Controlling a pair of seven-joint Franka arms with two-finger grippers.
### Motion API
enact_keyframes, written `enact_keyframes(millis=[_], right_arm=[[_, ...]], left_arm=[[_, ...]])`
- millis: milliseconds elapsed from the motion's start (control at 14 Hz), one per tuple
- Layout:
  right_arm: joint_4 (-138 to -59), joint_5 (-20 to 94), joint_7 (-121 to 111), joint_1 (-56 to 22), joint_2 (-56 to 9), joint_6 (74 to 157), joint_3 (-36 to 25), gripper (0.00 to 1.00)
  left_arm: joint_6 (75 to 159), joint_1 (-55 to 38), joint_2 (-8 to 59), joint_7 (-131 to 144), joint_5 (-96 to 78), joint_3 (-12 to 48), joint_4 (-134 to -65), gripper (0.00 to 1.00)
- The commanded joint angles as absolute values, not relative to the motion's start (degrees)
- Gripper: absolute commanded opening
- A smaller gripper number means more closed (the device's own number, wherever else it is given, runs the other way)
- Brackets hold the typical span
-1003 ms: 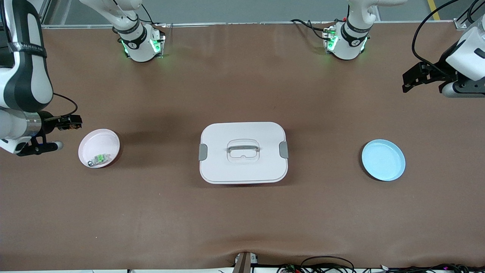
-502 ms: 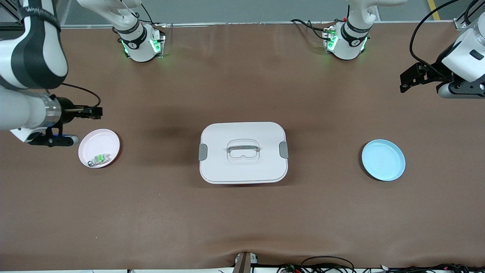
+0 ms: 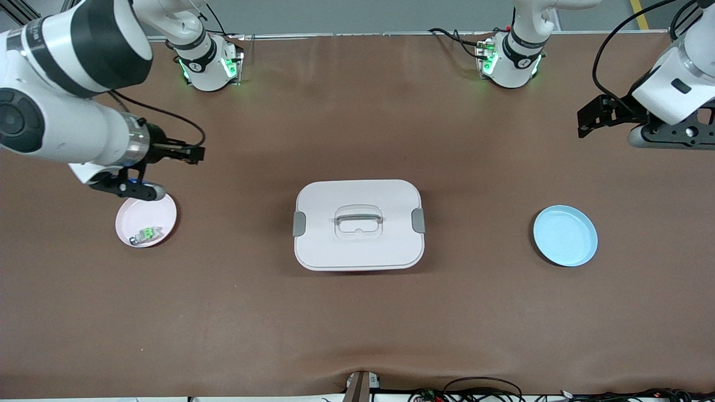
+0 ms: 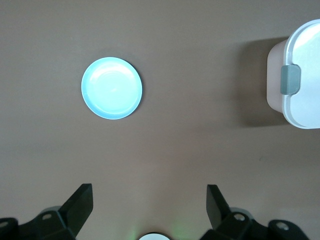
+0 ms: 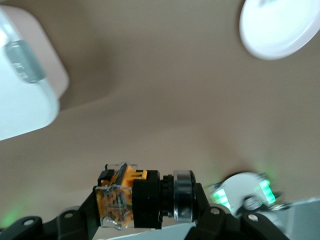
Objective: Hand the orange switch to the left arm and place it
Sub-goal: 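Lift the orange switch with the right gripper while the left gripper advances, then carry the switch above the box while the left gripper approaches it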
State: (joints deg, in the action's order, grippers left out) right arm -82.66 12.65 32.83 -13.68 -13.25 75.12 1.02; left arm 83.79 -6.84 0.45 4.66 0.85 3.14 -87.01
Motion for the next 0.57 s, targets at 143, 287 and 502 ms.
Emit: enact_keyframes(millis=[143, 287, 502], right_arm=[[-79.8, 23.7, 47.1, -16.4, -13.7, 77.3, 0.4, 0.26], [-79.8, 27.1, 54.9, -19.1, -13.9, 81.1, 0.4, 0.26], [-79.8, 35.2, 66.8, -22.3, -14.9, 88.4, 0.4, 0.28]], left_arm=[[84.4, -6.9, 1.1, 5.1, 0.1, 5.5, -86.7, 1.0], [84.7, -6.9, 1.7, 5.1, -0.6, 6.7, -86.7, 1.0], [85.6, -6.8, 2.6, 5.1, -5.3, 7.0, -86.7, 1.0]])
